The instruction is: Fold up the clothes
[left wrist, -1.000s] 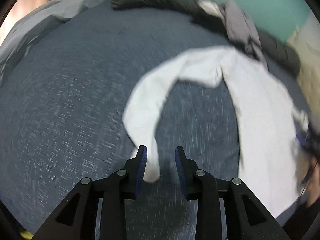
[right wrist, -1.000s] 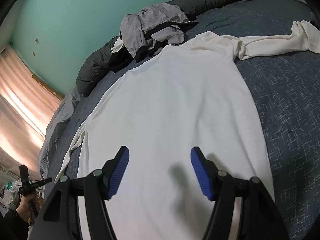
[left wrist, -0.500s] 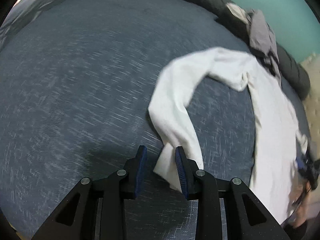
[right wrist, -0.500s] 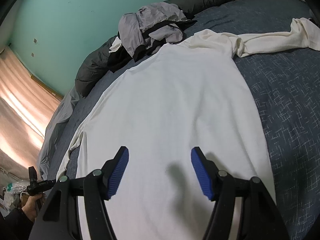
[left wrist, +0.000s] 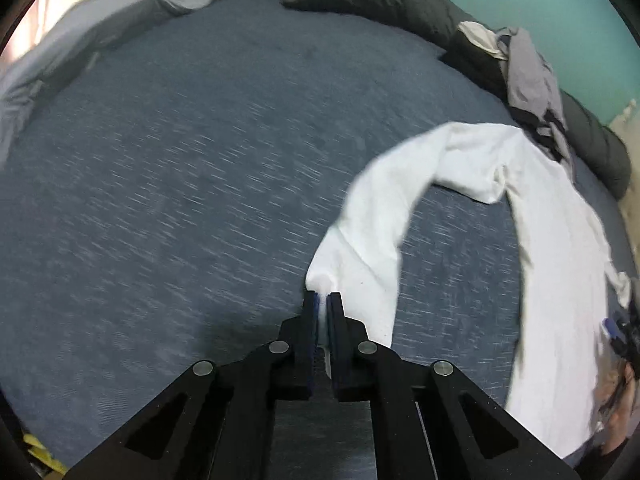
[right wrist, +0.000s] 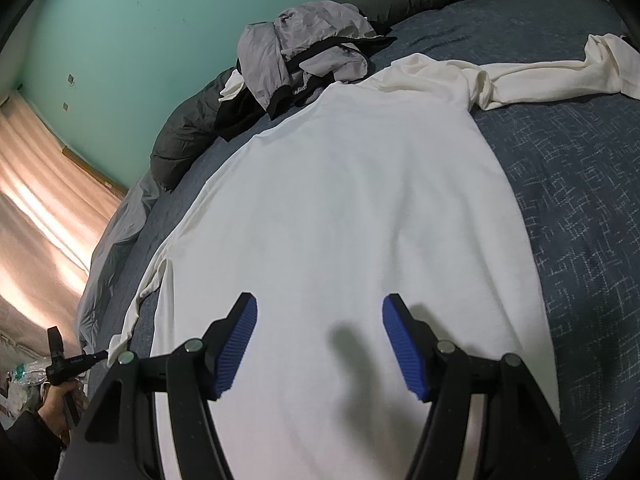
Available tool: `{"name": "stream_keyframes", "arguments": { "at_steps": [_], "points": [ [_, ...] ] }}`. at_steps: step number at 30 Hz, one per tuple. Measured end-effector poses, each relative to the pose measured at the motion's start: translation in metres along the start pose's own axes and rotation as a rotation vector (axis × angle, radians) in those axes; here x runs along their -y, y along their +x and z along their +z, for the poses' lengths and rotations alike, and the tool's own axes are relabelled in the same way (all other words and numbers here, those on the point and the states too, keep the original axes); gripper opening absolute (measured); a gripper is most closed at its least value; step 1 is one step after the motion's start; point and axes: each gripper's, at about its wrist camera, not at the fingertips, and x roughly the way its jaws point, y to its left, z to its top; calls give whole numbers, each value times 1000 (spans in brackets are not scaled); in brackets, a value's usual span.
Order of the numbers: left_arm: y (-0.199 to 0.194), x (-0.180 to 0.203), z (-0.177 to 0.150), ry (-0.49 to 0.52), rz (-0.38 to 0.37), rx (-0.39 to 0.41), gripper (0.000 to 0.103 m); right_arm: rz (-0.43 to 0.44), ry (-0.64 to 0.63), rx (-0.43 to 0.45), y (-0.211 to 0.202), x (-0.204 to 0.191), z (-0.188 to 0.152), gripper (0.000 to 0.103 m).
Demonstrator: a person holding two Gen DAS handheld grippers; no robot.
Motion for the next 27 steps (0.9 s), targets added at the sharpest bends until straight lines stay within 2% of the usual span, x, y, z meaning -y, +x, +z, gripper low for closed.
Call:
{"name": "stream_keyframes", "arguments": {
  "at_steps": [7,12,22,27],
  "points": [
    [-38,-39,23,-31,87,93,5,-10,-22,0,-1,-5,-2,66],
    [-46,-63,52,-51,127,118,5,-27,-43,-14,3,-8,-7,66],
    [-7,-87,108,-61,171,118,5,-52,-94,-9,6,-18,-11,66],
    [20,-102,121,-91,165,99,7,-67,-107,-13,8,-20,-14,66]
  ]
}}
